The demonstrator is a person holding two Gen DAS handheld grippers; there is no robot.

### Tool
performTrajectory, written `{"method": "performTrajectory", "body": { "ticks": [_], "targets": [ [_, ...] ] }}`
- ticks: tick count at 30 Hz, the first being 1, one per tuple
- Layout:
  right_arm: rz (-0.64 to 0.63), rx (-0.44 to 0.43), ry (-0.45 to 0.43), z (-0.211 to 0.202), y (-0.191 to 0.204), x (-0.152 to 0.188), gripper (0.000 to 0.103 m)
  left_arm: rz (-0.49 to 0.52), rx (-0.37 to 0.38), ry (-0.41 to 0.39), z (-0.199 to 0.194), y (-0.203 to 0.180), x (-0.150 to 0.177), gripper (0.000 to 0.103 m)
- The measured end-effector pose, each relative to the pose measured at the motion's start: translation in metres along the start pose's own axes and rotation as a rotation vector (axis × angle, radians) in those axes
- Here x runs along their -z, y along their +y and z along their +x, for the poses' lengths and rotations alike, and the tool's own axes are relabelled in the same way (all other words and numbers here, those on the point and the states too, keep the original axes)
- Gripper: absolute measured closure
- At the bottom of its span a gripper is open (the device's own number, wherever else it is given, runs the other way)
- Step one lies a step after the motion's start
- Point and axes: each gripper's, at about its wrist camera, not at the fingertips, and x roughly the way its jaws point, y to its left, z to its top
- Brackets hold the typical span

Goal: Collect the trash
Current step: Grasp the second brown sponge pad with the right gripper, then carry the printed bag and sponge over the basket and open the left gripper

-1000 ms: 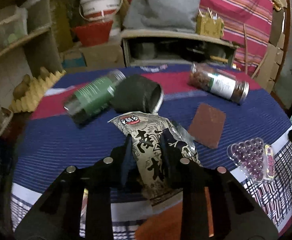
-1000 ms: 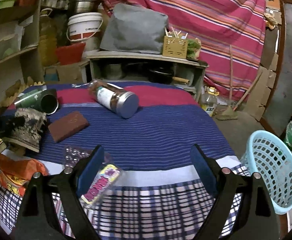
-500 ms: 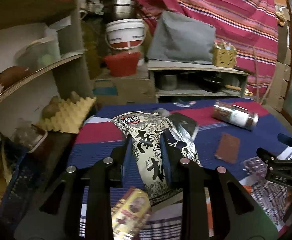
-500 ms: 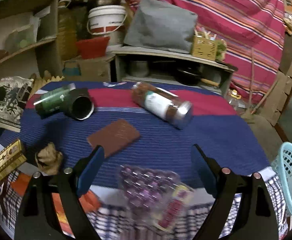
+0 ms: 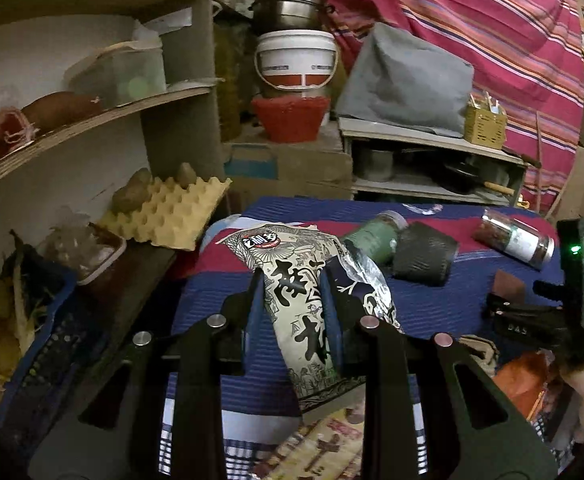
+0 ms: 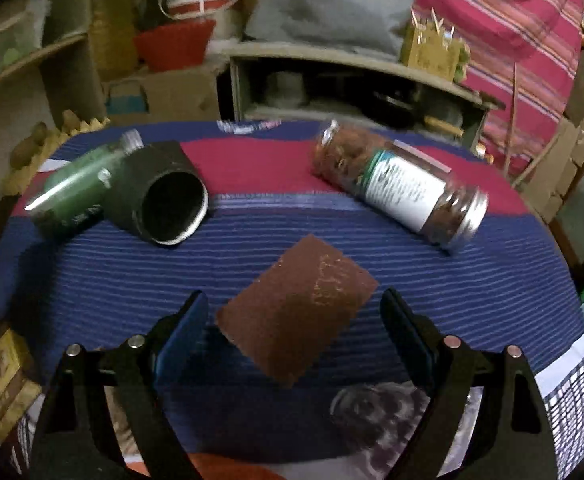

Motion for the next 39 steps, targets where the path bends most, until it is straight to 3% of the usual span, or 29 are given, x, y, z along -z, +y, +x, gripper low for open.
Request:
{"method": "performTrajectory", "body": {
  "ticks": [3,8,10,15,20,27,32,39],
  "targets": [
    [0.013,0.0,0.053,0.012,0.0,0.003,0.017,-0.011,-0.01,-0.008,-0.002,0.007,-0.002,0.076],
    [0.042,-0.034,0.067,0.013,-0.005,0.007,0.017,-0.024,-0.021,-0.002,-0.002,0.011,-0.002,0.076],
    [0.02,-0.063,0.055,0.012,-0.005,0.007,0.025,-0.024,-0.023,0.006,-0.001,0.008,0.0,0.076],
    [0.021,-0.11,0.044,0.009,-0.013,0.008,0.026,-0.021,-0.023,0.009,-0.006,-0.002,-0.001,0.076],
    [0.017,-0.133,-0.034,-0.021,-0.038,0.006,0.027,-0.006,-0.023,-0.003,-0.018,-0.018,-0.01,0.076],
    [0.025,-0.152,-0.107,-0.067,-0.114,0.01,0.026,0.025,0.021,-0.036,-0.039,-0.066,-0.022,0.076],
    [0.005,-0.077,-0.171,-0.103,-0.177,0.023,0.026,0.062,0.084,-0.048,-0.05,-0.12,-0.025,0.076],
    [0.026,0.046,-0.235,-0.15,-0.275,0.044,0.026,0.126,0.224,-0.065,-0.065,-0.226,-0.028,0.076]
  ]
}}
